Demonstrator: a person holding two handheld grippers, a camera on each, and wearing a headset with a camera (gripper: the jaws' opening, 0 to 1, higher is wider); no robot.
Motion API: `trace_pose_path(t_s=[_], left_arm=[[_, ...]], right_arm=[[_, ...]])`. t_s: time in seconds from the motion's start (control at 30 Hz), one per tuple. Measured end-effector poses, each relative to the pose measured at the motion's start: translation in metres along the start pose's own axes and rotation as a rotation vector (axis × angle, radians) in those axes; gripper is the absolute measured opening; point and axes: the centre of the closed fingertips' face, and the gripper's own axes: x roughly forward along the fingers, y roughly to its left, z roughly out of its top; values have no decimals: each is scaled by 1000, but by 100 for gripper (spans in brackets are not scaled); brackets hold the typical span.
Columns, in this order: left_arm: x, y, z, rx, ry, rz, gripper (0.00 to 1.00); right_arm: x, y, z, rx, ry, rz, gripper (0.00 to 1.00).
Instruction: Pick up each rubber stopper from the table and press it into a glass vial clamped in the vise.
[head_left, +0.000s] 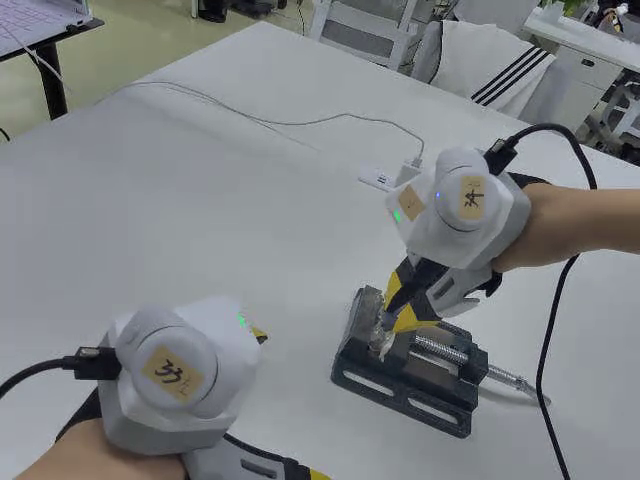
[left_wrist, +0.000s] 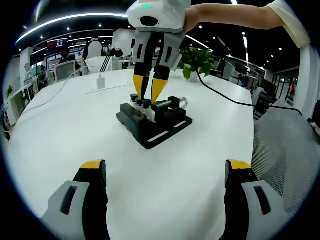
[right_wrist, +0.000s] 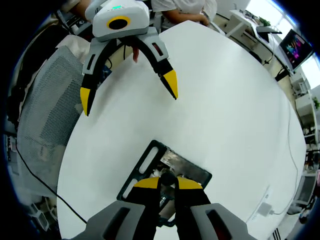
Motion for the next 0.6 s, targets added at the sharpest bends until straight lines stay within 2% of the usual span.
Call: trace_pose_path(t_s=[0.23, 0.3, 0.4, 0.6], left_arm=[[1, 1, -2, -5, 4, 2, 98], [1, 1, -2, -7, 2, 2, 98], [3, 1, -1, -7, 1, 0, 98], [4, 0, 0, -5, 0, -4, 98]], right_arm=[[2, -1, -2, 73, 7, -6, 5], [2, -1, -2, 119, 0, -6, 5], [2, -2, -2, 123, 3, -2, 5], [3, -2, -1, 144, 58, 12, 4]])
